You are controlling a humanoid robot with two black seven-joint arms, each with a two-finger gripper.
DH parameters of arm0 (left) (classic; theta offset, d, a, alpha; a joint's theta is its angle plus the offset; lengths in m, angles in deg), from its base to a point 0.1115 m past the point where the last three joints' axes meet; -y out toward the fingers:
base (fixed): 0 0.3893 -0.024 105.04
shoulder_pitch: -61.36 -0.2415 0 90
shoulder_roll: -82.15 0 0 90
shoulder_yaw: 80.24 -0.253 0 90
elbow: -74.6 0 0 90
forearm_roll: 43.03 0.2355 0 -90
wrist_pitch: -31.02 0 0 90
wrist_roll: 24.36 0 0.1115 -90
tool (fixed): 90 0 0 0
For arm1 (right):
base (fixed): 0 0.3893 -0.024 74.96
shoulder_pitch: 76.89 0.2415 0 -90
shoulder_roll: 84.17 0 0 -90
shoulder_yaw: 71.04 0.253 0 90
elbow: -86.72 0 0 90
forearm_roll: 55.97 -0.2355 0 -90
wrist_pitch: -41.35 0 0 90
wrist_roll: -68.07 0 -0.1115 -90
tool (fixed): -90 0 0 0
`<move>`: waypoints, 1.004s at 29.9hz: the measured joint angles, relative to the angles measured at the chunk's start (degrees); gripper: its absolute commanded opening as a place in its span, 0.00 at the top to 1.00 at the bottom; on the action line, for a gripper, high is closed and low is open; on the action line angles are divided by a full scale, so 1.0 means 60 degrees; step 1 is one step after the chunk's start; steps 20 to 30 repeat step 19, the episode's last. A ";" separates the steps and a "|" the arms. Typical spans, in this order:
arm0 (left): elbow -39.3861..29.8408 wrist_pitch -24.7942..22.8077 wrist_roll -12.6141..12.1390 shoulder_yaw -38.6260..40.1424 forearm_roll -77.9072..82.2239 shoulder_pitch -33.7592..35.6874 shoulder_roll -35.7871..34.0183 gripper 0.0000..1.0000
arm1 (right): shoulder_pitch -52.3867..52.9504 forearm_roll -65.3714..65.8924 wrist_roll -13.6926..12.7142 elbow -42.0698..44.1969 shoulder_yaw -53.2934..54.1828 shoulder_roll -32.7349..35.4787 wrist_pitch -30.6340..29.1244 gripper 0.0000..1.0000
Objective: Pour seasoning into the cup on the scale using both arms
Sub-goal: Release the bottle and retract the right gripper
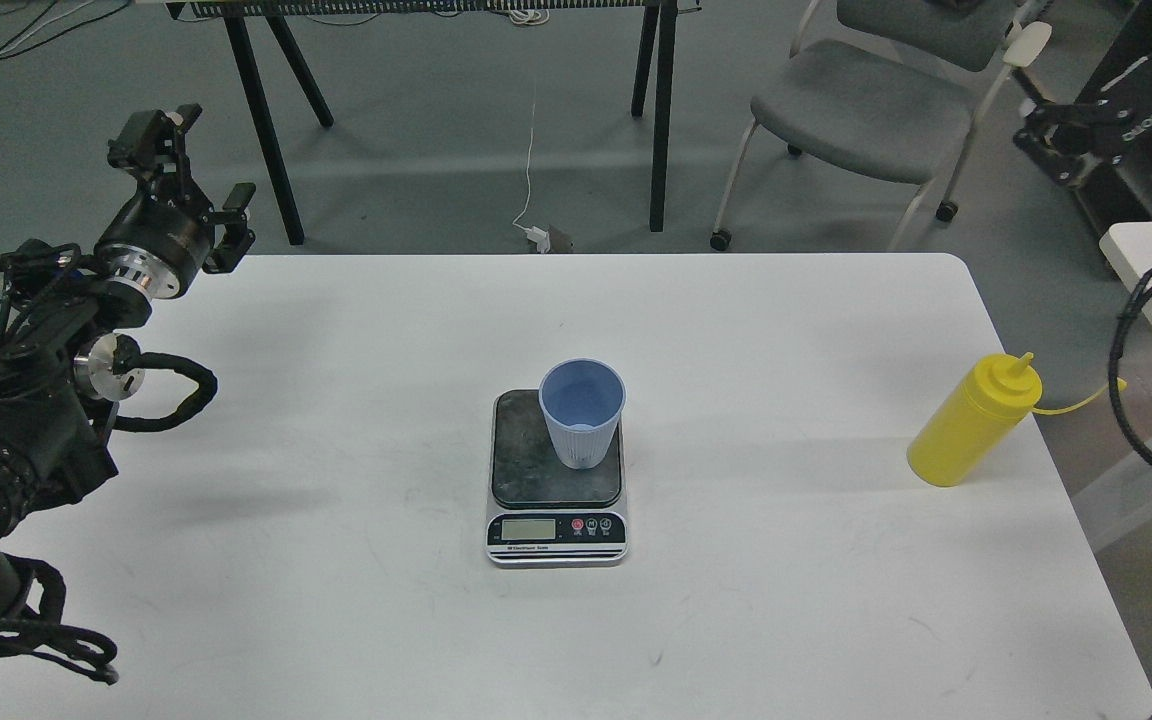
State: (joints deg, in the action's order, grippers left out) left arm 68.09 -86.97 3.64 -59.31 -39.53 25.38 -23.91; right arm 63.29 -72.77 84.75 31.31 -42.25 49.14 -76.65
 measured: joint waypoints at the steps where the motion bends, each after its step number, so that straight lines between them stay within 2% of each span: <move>1: 0.0000 -0.0001 0.0000 0.0000 0.0000 0.0063 -0.0022 0.01 | -0.0019 -0.0001 0.0023 -0.0001 0.0006 -0.0232 0.0000 0.01; 10: 0.0015 0.0000 0.0000 -0.0043 0.0004 0.0939 -0.0345 0.01 | -0.0735 -0.0005 0.0077 0.0107 0.0274 -0.1276 0.0000 0.01; 17: 0.0008 -0.0001 0.0000 -0.0092 0.0030 0.1408 -0.0474 0.01 | -0.1014 0.0017 0.0078 0.0220 0.0305 -0.1342 0.0000 0.01; 30: 0.0007 -0.0002 0.0000 -0.0112 0.0031 0.1415 -0.0491 0.01 | -0.1016 0.0018 0.0078 0.0225 0.0310 -0.1343 0.0000 0.01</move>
